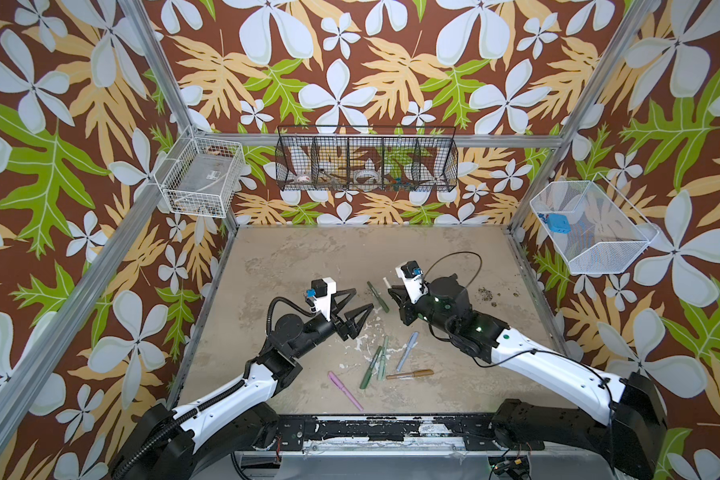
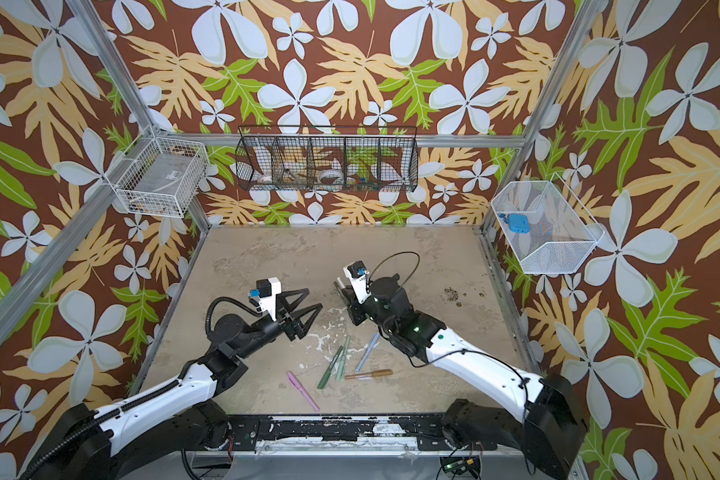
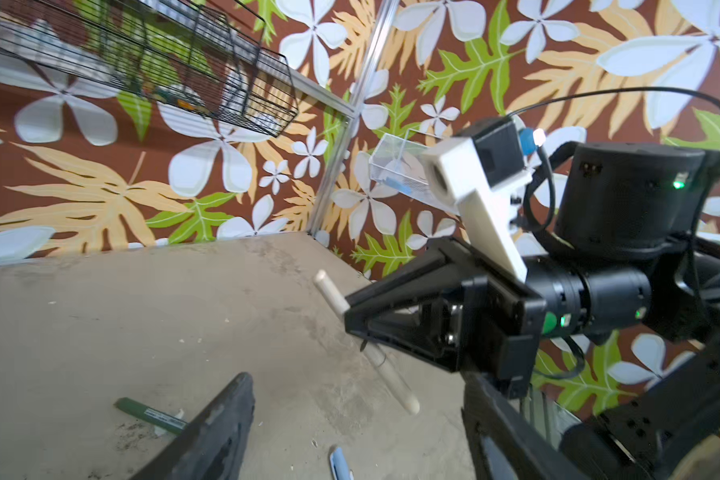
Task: Open the pen caps
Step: 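Lift the tan pen with right gripper toward left gripper while left gripper rises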
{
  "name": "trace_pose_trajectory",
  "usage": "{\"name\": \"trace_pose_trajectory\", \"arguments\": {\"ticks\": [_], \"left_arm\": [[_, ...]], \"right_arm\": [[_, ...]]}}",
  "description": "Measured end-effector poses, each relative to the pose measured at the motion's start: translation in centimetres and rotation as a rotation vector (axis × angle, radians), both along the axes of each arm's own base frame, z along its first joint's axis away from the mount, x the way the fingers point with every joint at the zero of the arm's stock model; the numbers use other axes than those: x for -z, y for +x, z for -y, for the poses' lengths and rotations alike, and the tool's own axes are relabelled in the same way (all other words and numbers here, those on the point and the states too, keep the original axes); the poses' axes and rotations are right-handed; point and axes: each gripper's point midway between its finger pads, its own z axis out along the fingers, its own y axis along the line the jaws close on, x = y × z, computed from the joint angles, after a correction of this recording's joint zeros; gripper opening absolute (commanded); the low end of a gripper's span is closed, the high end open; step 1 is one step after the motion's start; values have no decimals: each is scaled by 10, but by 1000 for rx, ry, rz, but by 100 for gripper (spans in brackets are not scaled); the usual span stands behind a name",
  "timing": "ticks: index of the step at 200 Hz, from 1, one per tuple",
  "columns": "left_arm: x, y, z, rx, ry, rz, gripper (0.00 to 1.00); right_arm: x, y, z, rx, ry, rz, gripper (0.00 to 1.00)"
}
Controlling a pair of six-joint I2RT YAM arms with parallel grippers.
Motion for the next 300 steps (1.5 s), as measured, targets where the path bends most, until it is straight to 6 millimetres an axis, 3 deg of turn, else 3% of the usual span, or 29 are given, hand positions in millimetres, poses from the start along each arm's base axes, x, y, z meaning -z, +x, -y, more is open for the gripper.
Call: {"name": "trace_pose_trajectory", "arguments": {"ticks": [35, 93, 125, 194, 248, 300], "left_arm": [[3, -28, 22, 126, 36, 92, 81], [29, -47, 60, 239, 169, 149, 79], [40, -44, 69, 265, 206, 134, 77], [39, -65, 81, 391, 182, 153, 63], [53, -72, 93, 455, 190, 124, 63], [48, -77, 91, 466, 152, 143, 59]], "right_arm": [[-24, -26, 16, -48, 116, 129, 13], [-35, -60, 23, -153, 219, 235, 13], [-40, -75, 17, -238, 259, 267, 13], [-50, -94, 14, -331, 335, 310, 13], [-50, -100, 9, -378, 357, 312, 13], [-46, -110, 6, -432, 397, 311, 13]]}}
